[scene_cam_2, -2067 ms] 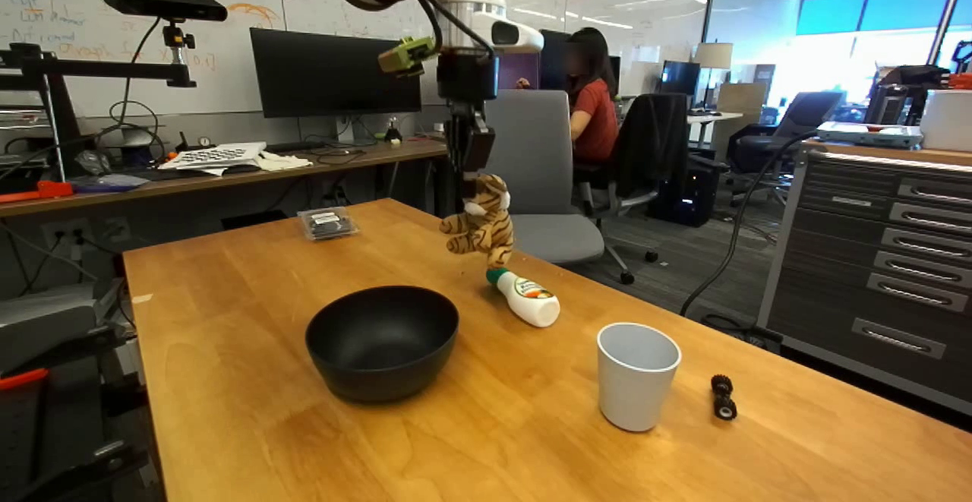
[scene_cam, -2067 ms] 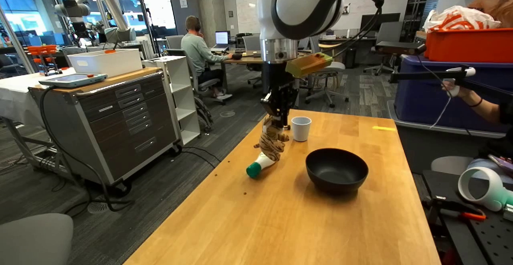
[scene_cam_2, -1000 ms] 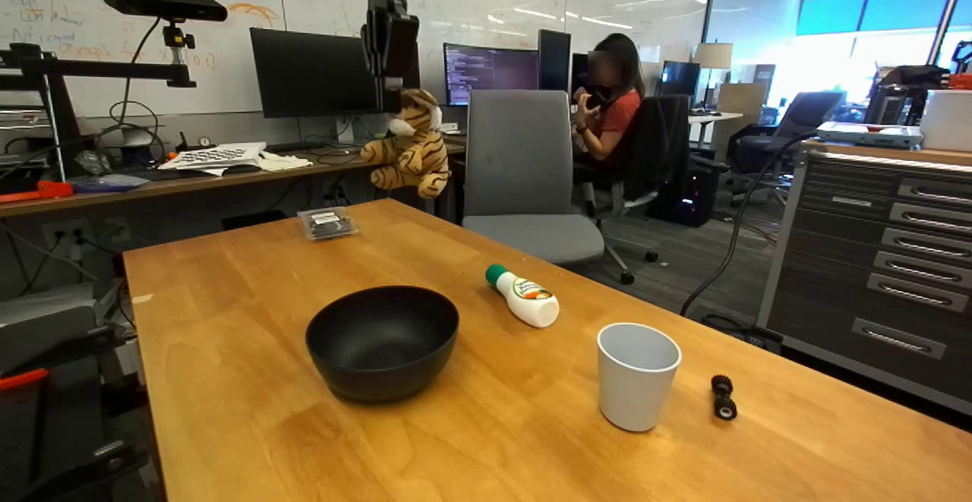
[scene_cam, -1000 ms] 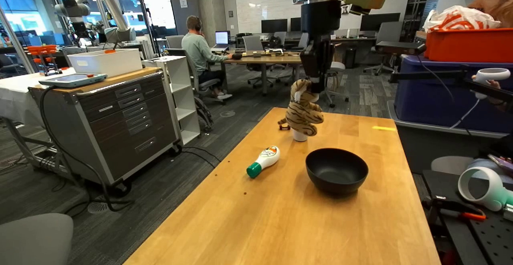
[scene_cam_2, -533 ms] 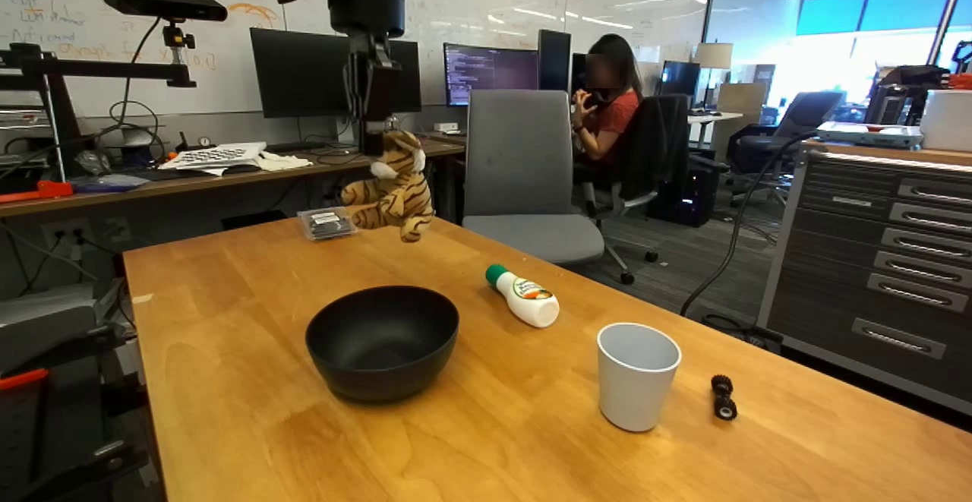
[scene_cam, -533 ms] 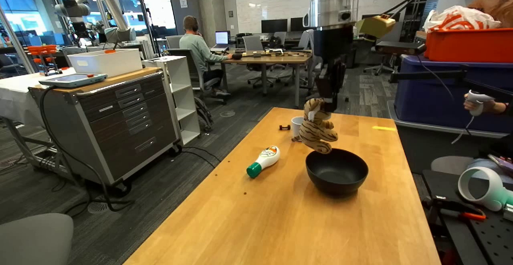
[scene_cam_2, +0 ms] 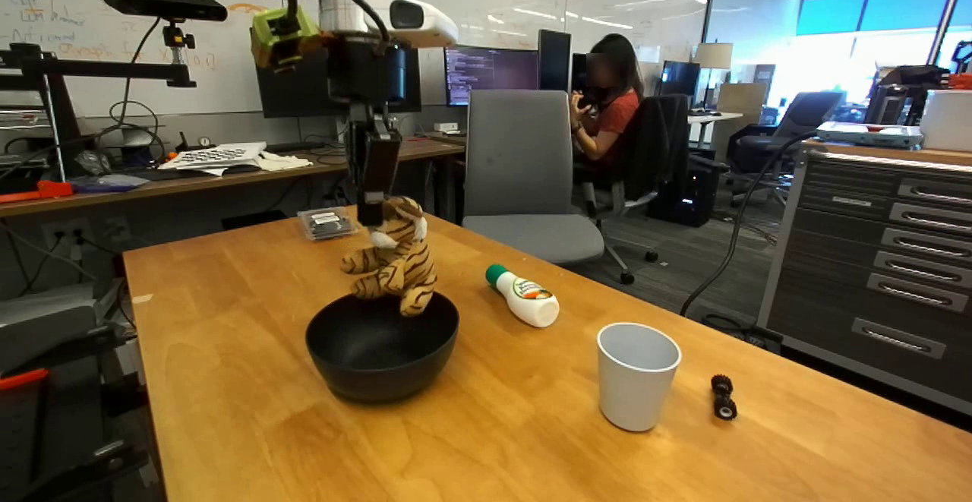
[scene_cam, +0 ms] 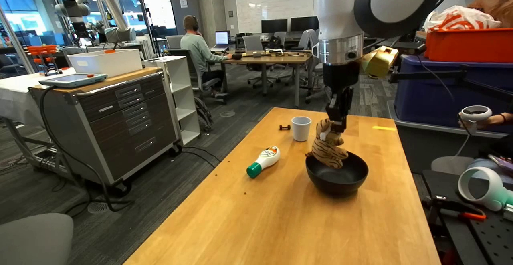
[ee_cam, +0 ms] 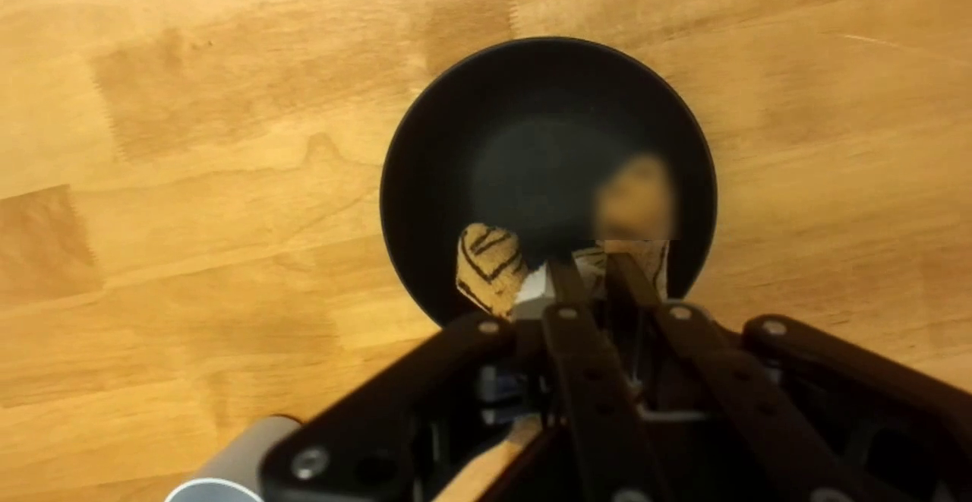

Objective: Pick up the toy and put it in the bowl

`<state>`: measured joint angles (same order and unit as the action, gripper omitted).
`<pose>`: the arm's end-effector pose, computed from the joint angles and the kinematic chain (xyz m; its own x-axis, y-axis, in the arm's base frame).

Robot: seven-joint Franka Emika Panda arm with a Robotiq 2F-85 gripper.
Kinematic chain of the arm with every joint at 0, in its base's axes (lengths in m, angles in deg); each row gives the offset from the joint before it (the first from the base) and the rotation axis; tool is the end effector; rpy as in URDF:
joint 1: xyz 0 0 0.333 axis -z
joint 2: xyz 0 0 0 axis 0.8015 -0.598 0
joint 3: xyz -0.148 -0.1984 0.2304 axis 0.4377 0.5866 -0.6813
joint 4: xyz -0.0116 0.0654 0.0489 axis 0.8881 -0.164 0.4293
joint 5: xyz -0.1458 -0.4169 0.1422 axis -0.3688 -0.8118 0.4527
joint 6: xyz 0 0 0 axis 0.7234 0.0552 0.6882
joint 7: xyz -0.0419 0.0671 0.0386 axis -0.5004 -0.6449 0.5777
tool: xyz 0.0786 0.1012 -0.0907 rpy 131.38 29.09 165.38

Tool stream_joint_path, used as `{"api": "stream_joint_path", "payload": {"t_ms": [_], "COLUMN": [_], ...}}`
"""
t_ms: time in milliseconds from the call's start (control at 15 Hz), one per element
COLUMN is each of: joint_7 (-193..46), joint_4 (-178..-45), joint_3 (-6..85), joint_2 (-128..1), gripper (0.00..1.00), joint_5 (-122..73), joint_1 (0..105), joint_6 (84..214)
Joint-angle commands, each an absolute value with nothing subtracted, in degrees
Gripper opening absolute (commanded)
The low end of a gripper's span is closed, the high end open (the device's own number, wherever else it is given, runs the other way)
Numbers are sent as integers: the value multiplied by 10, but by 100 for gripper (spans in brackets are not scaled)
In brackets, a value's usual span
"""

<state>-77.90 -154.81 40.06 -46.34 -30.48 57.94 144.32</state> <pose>0.5251 -0.0909 0.2426 0.9755 -0.2065 -0.0759 -0.1967 -0.9732 0.1193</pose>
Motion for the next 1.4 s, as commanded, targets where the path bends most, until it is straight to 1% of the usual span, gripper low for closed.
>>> {"api": "stream_joint_path", "payload": {"t_ms": [0,333,400,600,933,1000,1067,1333], "joint_7": [-804,-813,-813,-811,-790,-783,-773,-731], "joint_4": [-1569,-1578,-1579,-1578,-1575,-1575,-1574,-1575], "joint_3": [405,408,409,409,401,398,395,388], "joint_2": [-492,-536,-541,-549,-521,-508,-491,-428], "gripper": [9,8,34,54,94,99,100,100], "joint_5": [-324,-315,-315,-311,-274,-262,-248,-195], "joint_1": [582,576,575,572,572,572,571,569], "joint_6": [1494,1545,1556,1574,1579,1574,1563,1541]}}
